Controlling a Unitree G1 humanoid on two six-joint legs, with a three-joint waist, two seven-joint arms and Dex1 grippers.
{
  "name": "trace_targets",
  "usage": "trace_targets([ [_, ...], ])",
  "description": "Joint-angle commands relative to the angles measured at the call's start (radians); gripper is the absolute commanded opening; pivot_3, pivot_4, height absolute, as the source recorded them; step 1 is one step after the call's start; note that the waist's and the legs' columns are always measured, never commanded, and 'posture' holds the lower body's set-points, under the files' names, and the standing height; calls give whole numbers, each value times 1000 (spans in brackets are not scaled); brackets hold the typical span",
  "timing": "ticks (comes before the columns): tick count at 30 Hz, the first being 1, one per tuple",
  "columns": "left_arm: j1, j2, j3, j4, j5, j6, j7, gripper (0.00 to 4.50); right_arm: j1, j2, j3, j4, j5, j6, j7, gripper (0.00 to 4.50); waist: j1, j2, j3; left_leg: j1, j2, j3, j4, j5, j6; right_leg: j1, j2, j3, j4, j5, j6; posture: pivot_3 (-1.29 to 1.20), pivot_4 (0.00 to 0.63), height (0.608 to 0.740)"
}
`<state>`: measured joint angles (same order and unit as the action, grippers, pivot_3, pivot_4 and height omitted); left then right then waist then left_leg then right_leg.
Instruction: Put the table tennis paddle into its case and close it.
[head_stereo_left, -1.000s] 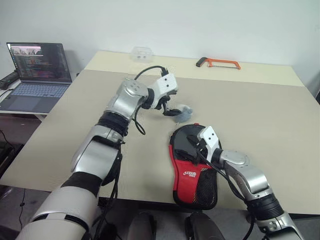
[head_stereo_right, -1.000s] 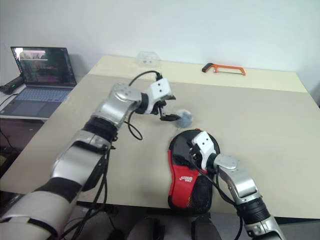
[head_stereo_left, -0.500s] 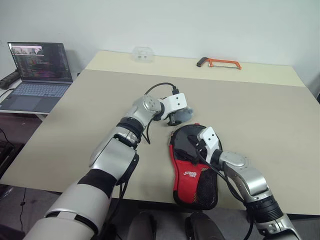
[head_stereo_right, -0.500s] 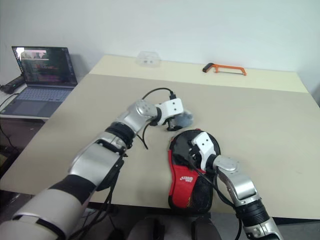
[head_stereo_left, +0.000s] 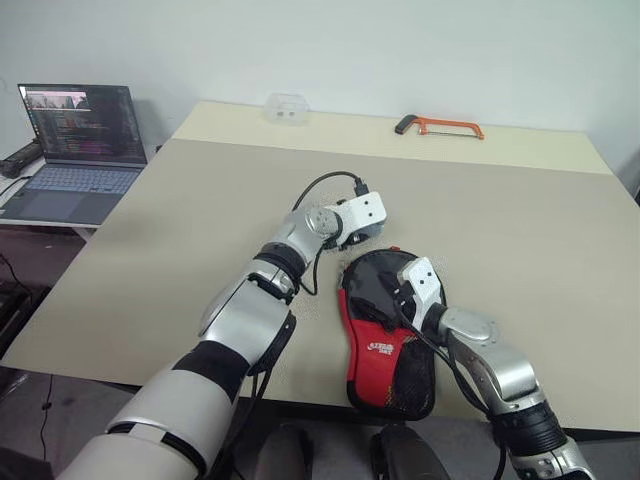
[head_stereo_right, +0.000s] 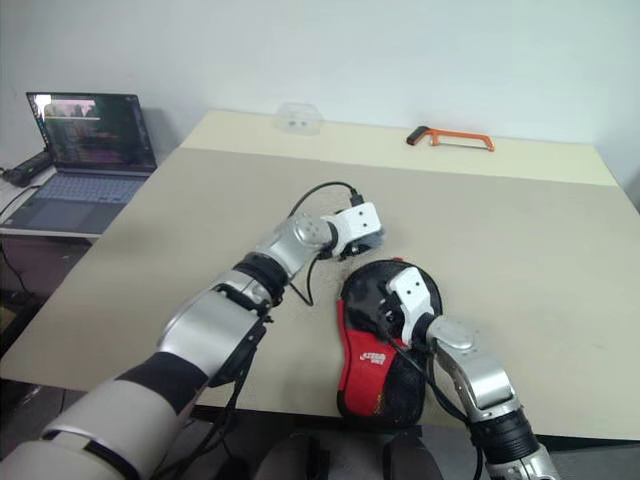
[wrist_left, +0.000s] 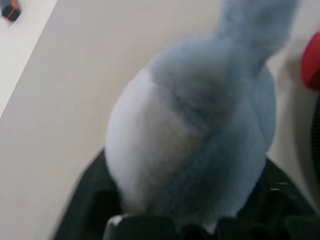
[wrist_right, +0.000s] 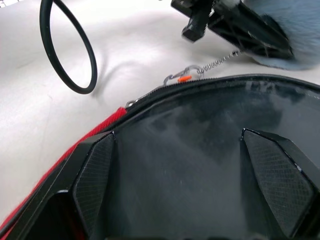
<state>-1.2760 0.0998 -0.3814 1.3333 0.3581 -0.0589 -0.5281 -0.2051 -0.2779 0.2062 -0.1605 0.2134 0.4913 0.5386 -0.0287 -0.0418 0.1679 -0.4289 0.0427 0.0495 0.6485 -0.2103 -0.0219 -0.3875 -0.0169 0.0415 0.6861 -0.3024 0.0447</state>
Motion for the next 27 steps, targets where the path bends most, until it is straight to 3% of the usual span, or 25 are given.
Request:
trace_targets([
  [1,-59,3,-4,6,41,12,61,1212,41,-12,10,38,-7,70,-7,4500,0,0,0,0,0,0,0,0,0,0,0,0,0,0,0,0,150,740],
  [5,-94,-16,-12,19,78,15,109,572,45,-22,8,45,-12,73,-6,4500,0,0,0,0,0,0,0,0,0,0,0,0,1,0,0,0,150,740],
  [27,-214,-246,-112,54,294,-58,427,549,65,-72,37,-59,1,178,13,4500,6,0,0,-1,-2,0,-2,0,0,0,-1,-1,-4,0,0,0,150,740],
])
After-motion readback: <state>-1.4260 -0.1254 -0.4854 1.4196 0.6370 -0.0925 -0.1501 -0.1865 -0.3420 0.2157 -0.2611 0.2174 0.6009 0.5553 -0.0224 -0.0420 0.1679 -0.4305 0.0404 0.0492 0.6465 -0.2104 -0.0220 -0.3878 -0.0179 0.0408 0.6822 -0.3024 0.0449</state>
